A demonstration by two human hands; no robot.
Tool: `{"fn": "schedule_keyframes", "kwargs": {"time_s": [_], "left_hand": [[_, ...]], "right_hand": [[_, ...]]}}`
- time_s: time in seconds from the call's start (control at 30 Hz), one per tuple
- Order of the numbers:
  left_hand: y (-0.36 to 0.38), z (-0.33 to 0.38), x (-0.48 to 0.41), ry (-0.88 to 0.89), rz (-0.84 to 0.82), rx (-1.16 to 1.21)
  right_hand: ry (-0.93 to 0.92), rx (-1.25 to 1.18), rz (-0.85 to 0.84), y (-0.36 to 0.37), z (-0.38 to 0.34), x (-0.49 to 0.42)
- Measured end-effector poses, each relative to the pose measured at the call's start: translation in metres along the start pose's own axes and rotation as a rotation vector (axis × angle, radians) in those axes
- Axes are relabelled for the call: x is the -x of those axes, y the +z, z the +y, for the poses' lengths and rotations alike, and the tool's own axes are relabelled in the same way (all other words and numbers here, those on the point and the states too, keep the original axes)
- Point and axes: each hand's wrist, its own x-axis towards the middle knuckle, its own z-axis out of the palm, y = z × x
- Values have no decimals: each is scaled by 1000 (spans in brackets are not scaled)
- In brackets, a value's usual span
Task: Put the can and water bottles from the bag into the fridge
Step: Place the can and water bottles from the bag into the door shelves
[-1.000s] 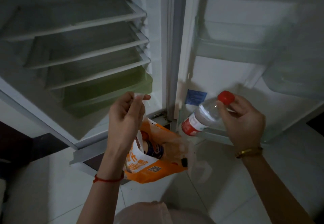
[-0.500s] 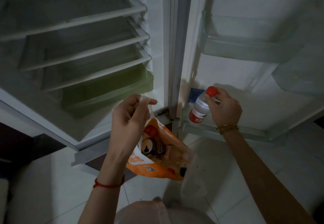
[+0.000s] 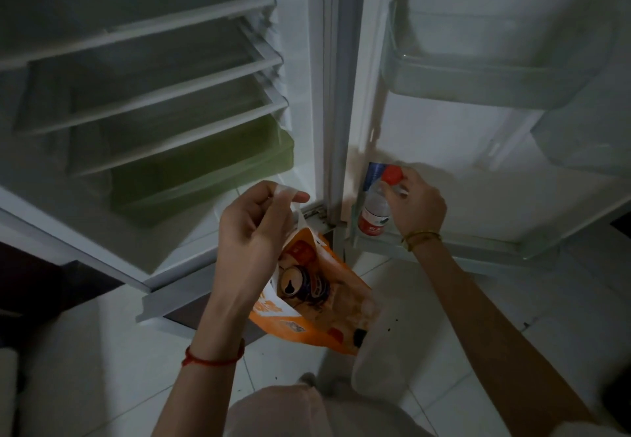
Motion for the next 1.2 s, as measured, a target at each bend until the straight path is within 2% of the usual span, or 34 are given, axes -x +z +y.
{"fn": "schedule_keyframes", "kwargs": {"time_s": [0.13,0.2,0.3,0.37,0.4,0.53,0.57,0.67,0.77,0.97,1.2], "left_hand": [[2,1,3,4,-8,21],[2,2,4,10,-13,34],[2,2,6,15,-10,44],[2,2,8,12,3,41],[3,2,8,10,9,43],[4,1,10,11,6,55],[4,1,11,11,3,57],[3,3,12,9,10,64],[2,5,13,10,16,63],[1,6,14,23,11,64],[1,5,8,26,19,85]], "right_hand": [[-9,-27,-95,0,2,-4],[-7,-120,-117,-4,-1,-2],[-20,-227,6,-16,-12,19],[-130,-232,74,-22,-18,45],[-200,-224,9,-26,-21,59],[-405,-80,-685,-20,-35,110],[-464,-48,-767,-12,-37,118],[-729,179,-724,21,-37,130],[-842,360,-689,36,-38,133],[-732,368,-746,60,-39,130],[-456,-17,-791,9,-40,128]]}}
